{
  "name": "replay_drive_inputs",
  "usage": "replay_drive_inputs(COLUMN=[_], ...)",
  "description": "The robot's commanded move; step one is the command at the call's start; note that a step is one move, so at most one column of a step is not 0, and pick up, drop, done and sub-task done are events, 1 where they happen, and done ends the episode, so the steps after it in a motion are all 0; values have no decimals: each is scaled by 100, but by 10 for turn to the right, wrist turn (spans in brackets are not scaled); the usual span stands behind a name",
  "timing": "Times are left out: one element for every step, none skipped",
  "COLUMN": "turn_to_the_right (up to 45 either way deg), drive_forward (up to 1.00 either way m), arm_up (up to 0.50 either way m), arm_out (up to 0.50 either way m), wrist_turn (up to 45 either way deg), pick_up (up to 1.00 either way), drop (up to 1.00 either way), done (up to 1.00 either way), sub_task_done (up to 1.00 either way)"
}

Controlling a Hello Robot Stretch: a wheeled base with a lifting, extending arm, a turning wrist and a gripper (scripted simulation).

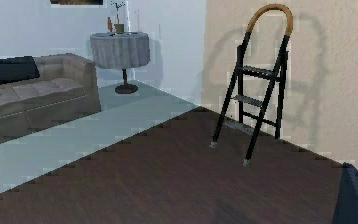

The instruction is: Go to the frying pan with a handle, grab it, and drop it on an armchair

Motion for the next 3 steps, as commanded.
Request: replay_drive_inputs(turn_to_the_right=[0, 0, 0], drive_forward=[0, 0, 0], arm_up=[50, 38, 0], arm_out=[0, 0, 50], wrist_turn=[0, 0, 0], pick_up=[0, 0, 0], drop=[0, 0, 0], done=[0, 0, 0], sub_task_done=[0, 0, 0])
